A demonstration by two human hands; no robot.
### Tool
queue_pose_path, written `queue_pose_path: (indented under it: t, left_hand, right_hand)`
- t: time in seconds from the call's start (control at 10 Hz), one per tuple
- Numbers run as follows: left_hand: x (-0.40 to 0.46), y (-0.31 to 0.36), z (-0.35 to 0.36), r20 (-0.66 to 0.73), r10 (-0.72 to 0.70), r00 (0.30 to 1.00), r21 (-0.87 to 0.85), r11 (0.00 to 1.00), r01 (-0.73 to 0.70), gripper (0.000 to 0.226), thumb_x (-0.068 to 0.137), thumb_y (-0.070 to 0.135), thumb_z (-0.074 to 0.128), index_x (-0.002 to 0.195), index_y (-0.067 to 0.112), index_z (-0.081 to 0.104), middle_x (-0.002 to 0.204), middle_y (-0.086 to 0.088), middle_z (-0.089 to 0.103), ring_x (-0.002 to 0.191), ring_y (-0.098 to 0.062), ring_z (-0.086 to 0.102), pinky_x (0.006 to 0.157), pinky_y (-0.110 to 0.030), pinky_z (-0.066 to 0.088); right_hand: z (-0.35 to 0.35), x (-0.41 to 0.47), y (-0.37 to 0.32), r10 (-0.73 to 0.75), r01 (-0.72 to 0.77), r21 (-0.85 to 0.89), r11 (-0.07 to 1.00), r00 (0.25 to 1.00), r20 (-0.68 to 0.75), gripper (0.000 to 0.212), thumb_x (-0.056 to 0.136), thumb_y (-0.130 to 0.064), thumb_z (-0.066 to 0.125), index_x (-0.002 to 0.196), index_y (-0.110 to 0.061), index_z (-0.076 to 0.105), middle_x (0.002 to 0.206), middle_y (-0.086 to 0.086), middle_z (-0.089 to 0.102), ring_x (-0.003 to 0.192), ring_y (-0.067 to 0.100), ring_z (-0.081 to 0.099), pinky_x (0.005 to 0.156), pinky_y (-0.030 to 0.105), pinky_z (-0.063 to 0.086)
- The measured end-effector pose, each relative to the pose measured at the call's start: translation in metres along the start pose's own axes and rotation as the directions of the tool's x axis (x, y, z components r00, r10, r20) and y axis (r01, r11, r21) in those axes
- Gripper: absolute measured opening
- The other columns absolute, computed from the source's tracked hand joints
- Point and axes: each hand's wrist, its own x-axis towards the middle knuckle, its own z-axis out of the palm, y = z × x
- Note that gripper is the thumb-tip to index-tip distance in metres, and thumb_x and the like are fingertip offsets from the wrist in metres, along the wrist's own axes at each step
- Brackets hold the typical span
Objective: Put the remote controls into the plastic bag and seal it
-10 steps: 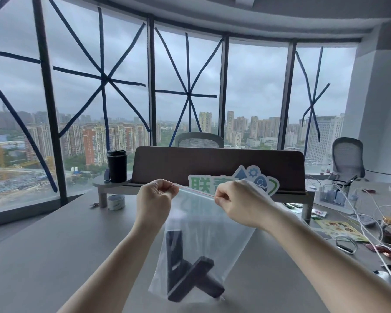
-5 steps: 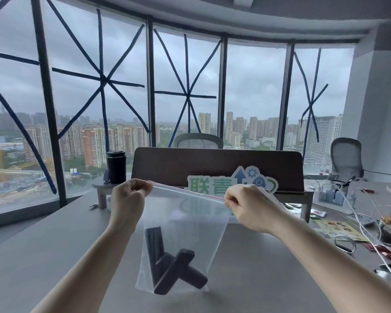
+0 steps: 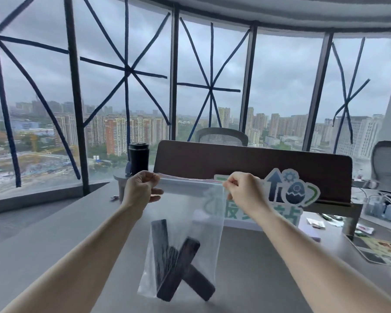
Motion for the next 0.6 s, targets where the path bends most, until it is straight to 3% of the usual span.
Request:
queue_pose_path:
  t: [0.2, 0.3, 0.4, 0.5, 0.6]
  left_hand:
    - [0.078, -0.015, -0.029, -0.152, 0.026, 0.988, -0.146, 0.988, -0.049, 0.015, 0.083, 0.002, 0.062, 0.074, 0.013, 0.066, 0.077, -0.012, 0.068, 0.062, -0.018, 0.067, 0.06, -0.024, 0.059]
    - [0.084, -0.055, -0.05, -0.161, -0.019, 0.987, -0.142, 0.99, -0.004, 0.007, 0.083, 0.001, 0.062, 0.08, 0.005, 0.067, 0.08, -0.016, 0.067, 0.068, -0.019, 0.066, 0.059, -0.018, 0.057]
    - [0.067, -0.112, -0.071, -0.141, -0.096, 0.985, -0.11, 0.991, 0.081, 0.006, 0.083, 0.001, 0.063, 0.079, 0.003, 0.066, 0.086, -0.02, 0.065, 0.074, -0.023, 0.065, 0.063, -0.016, 0.057]
    - [0.043, -0.15, -0.083, -0.102, -0.18, 0.978, -0.113, 0.979, 0.169, 0.011, 0.085, 0.003, 0.06, 0.075, 0.004, 0.065, 0.078, -0.018, 0.064, 0.077, -0.025, 0.062, 0.073, -0.02, 0.056]
    - [0.016, -0.173, -0.097, -0.131, -0.219, 0.967, -0.003, 0.975, 0.22, 0.016, 0.087, 0.012, 0.059, 0.076, 0.004, 0.067, 0.074, -0.016, 0.064, 0.073, -0.026, 0.061, 0.074, -0.031, 0.055]
  right_hand:
    - [0.057, 0.05, -0.023, -0.037, 0.057, 0.16, 0.985, 0.991, -0.127, 0.019, 0.091, -0.023, 0.066, 0.074, -0.016, 0.072, 0.067, -0.006, 0.074, 0.064, 0.008, 0.067, 0.062, 0.025, 0.051]
    - [0.091, 0.033, -0.014, -0.051, 0.05, 0.173, 0.984, 0.999, 0.0, 0.018, 0.089, -0.023, 0.068, 0.073, -0.015, 0.072, 0.067, -0.004, 0.074, 0.063, 0.011, 0.067, 0.064, 0.028, 0.052]
    - [0.13, 0.005, 0.01, -0.02, 0.003, 0.084, 0.996, 0.979, 0.2, 0.017, 0.088, -0.022, 0.068, 0.073, -0.015, 0.072, 0.069, 0.0, 0.073, 0.049, 0.009, 0.054, 0.061, 0.03, 0.053]
    - [0.152, -0.022, 0.022, 0.012, -0.046, 0.07, 0.997, 0.903, 0.43, 0.016, 0.089, -0.021, 0.068, 0.077, -0.012, 0.073, 0.078, 0.007, 0.076, 0.041, 0.002, 0.05, 0.062, 0.031, 0.054]
    - [0.145, -0.045, 0.023, 0.01, -0.063, 0.064, 0.996, 0.784, 0.621, 0.012, 0.09, -0.021, 0.065, 0.089, -0.012, 0.073, 0.083, 0.002, 0.075, 0.037, -0.006, 0.052, 0.053, 0.017, 0.043]
